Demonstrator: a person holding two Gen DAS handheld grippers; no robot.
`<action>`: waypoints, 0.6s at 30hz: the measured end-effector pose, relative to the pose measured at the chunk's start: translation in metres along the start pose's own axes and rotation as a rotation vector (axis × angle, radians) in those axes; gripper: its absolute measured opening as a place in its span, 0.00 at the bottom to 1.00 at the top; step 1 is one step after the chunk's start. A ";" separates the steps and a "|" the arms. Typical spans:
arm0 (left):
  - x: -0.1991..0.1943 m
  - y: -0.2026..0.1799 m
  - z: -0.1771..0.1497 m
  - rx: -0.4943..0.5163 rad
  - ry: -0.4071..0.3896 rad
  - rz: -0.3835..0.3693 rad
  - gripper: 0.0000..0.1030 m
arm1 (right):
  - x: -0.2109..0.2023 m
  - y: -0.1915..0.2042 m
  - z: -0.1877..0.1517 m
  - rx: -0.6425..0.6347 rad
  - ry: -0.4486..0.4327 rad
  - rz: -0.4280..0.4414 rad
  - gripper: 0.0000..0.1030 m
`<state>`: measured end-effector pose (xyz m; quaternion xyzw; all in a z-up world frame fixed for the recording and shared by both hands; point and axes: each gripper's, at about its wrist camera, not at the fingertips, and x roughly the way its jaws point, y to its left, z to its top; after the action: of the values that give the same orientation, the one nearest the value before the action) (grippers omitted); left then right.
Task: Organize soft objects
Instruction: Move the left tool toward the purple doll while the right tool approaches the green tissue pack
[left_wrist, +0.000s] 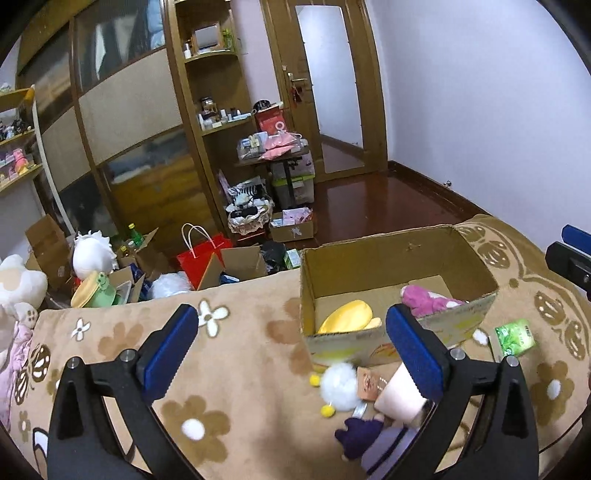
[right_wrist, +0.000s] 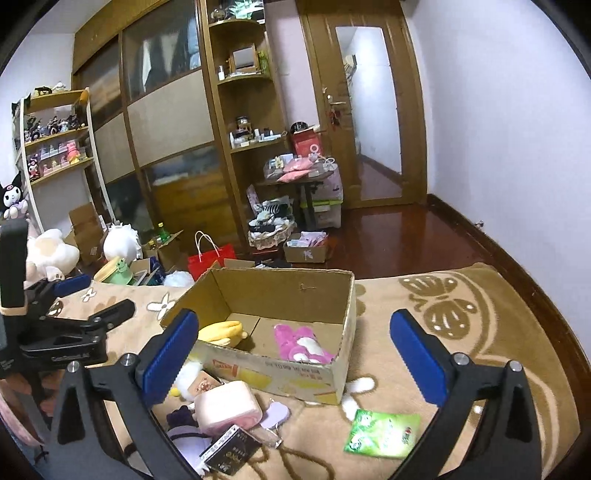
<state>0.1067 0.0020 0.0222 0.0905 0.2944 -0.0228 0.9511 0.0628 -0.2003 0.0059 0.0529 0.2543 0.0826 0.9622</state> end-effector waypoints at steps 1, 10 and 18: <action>-0.005 0.002 0.000 -0.009 0.000 -0.003 0.98 | -0.006 0.001 0.001 0.004 -0.003 0.000 1.00; -0.038 0.005 -0.013 -0.035 0.027 -0.018 0.98 | -0.040 0.002 -0.006 0.011 -0.024 -0.022 1.00; -0.039 0.002 -0.028 -0.043 0.087 -0.034 0.98 | -0.046 -0.004 -0.019 0.021 0.003 -0.038 1.00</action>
<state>0.0593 0.0085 0.0219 0.0660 0.3373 -0.0288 0.9386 0.0147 -0.2111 0.0112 0.0581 0.2576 0.0617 0.9625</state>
